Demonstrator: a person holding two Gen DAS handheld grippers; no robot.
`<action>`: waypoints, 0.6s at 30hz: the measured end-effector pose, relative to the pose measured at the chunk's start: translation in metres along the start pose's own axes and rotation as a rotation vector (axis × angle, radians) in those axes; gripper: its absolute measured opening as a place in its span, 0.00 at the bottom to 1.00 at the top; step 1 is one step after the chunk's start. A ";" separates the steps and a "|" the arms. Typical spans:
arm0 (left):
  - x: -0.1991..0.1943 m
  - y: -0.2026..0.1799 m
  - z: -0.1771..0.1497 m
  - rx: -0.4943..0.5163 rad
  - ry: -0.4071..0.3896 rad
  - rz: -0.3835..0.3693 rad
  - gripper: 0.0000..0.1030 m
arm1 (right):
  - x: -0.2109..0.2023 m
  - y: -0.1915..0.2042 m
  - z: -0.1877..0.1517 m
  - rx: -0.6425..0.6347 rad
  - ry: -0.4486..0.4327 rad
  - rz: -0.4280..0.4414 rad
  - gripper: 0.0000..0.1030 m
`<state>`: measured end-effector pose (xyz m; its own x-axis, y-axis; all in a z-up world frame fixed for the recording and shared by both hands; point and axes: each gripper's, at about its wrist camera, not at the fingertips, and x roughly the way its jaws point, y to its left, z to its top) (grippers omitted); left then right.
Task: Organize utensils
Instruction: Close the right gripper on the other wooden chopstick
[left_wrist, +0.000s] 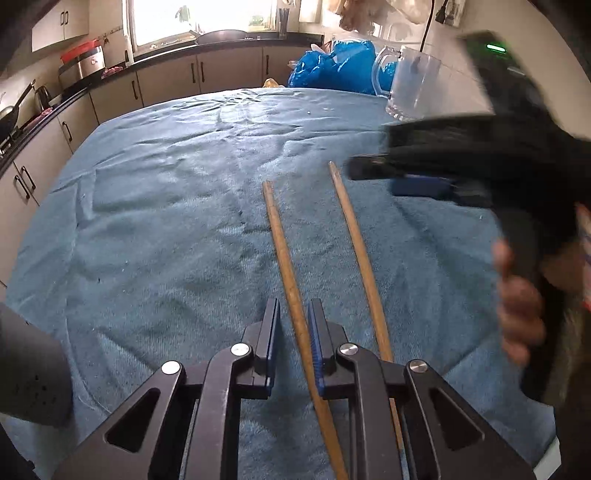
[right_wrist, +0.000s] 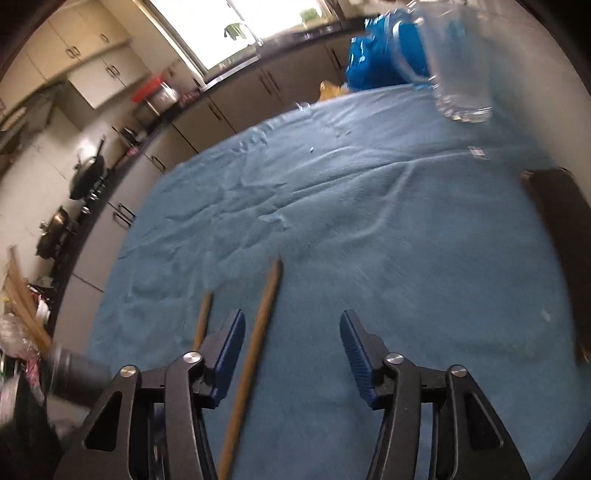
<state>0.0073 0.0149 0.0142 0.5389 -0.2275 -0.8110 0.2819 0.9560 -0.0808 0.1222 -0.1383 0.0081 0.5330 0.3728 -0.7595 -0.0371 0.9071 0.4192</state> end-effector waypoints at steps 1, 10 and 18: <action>0.000 0.003 0.000 -0.012 0.000 -0.009 0.15 | 0.007 0.005 0.003 -0.007 0.012 -0.017 0.55; 0.005 0.028 0.012 -0.152 0.066 -0.089 0.08 | 0.014 0.045 -0.020 -0.225 0.065 -0.286 0.14; -0.016 0.038 -0.014 -0.221 0.196 -0.169 0.07 | -0.024 0.006 -0.048 -0.195 0.232 -0.185 0.11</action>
<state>-0.0014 0.0570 0.0158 0.3303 -0.3665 -0.8698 0.1633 0.9298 -0.3297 0.0691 -0.1324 0.0051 0.3407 0.2125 -0.9158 -0.1300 0.9754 0.1780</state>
